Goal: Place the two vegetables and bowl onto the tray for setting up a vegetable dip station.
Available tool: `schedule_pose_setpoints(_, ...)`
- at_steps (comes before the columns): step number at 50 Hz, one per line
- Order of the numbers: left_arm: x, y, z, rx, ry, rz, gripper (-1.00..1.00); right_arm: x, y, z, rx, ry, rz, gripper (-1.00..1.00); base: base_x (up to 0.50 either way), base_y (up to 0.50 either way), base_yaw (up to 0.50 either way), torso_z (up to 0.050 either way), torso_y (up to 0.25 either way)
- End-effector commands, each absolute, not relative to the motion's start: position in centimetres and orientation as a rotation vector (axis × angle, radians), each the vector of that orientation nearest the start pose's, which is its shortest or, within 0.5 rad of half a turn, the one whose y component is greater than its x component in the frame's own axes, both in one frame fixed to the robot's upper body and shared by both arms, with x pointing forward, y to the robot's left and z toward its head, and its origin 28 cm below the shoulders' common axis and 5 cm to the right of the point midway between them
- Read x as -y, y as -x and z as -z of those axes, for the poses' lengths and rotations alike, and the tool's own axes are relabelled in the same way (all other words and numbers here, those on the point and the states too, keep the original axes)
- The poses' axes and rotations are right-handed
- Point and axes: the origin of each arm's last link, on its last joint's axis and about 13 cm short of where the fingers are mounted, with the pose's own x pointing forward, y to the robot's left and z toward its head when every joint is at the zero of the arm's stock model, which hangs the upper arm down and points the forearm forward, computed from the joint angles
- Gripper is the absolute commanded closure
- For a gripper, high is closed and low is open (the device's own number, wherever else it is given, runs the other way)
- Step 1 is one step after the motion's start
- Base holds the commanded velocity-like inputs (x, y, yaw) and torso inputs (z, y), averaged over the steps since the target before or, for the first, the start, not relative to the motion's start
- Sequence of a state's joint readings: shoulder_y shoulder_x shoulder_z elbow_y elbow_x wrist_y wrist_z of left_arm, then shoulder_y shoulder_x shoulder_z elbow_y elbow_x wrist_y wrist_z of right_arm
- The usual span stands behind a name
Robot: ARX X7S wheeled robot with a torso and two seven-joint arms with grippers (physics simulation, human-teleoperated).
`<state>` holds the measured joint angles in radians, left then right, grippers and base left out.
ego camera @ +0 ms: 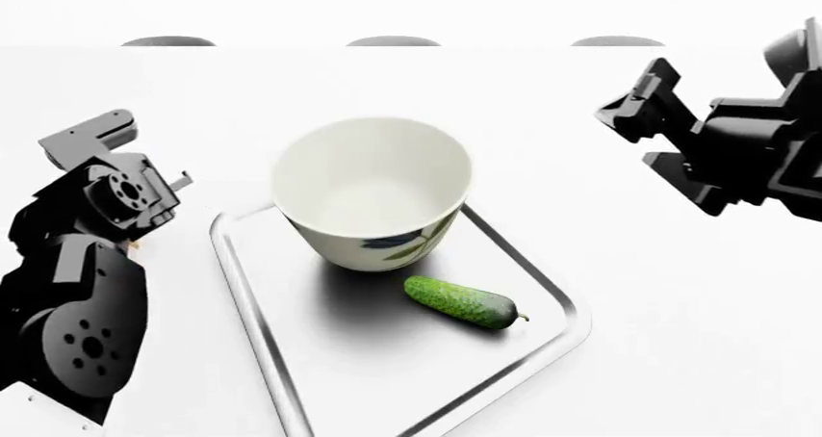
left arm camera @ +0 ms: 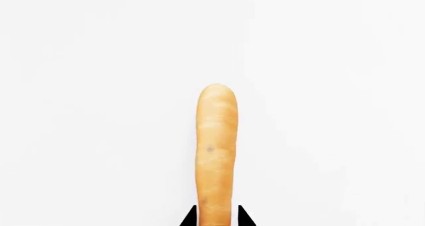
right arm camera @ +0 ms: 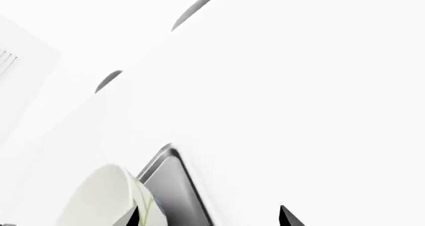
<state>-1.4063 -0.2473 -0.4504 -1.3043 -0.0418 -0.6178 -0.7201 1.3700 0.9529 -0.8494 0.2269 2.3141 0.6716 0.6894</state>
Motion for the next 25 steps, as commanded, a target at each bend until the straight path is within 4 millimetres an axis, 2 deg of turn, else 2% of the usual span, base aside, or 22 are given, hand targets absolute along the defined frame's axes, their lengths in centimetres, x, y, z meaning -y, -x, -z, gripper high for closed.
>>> schedule_pose_setpoints(1,-30.6,-40.9,-19.6,-0.584,0.356,-0.911,1.00,20.4,-28.6,-31.4,-0.504,-0.677,-0.172,-1.00,0.00,0.00,0.00,0.000,0.000)
schedule_pose_setpoints(5,-30.7,-40.8,-21.4,-0.558,0.365,-0.865,1.00,20.4,-28.3,-31.7,-0.500,-0.674,-0.168,-1.00,0.00,0.00,0.00,0.000,0.000)
schedule_pose_setpoints(7,-30.7,-39.8,-23.2,-0.544,0.357,-0.851,1.00,20.5,-28.2,-31.9,-0.494,-0.677,-0.168,-1.00,0.00,0.00,0.00,0.000,0.000)
schedule_pose_setpoints(8,-30.7,-39.1,-25.2,-0.512,0.345,-0.824,1.00,20.4,-28.0,-32.1,-0.491,-0.674,-0.170,-1.00,0.00,0.00,0.00,0.000,0.000)
schedule_pose_setpoints(11,-30.7,-37.6,-28.2,-0.490,0.311,-0.802,1.00,20.2,-27.9,-32.5,-0.487,-0.668,-0.172,-1.00,0.00,0.00,0.00,0.000,0.000)
schedule_pose_setpoints(16,-30.0,-35.5,-32.4,-0.480,0.286,-0.718,1.00,20.1,-27.8,-32.9,-0.485,-0.656,-0.173,-1.00,0.00,0.00,0.00,0.000,0.000)
schedule_pose_setpoints(19,-29.7,-34.9,-34.0,-0.483,0.260,-0.689,1.00,20.0,-27.8,-33.1,-0.485,-0.654,-0.171,-1.00,0.00,0.00,0.00,0.000,0.000)
schedule_pose_setpoints(22,-29.2,-34.7,-34.7,-0.518,0.246,-0.623,1.00,19.9,-27.8,-33.4,-0.484,-0.649,-0.171,-1.00,0.00,0.00,0.00,0.000,0.000)
schedule_pose_setpoints(25,-29.5,-34.0,-35.8,-0.537,0.185,-0.678,1.00,19.6,-27.7,-33.9,-0.483,-0.640,-0.178,-1.00,0.00,0.00,0.00,0.000,0.000)
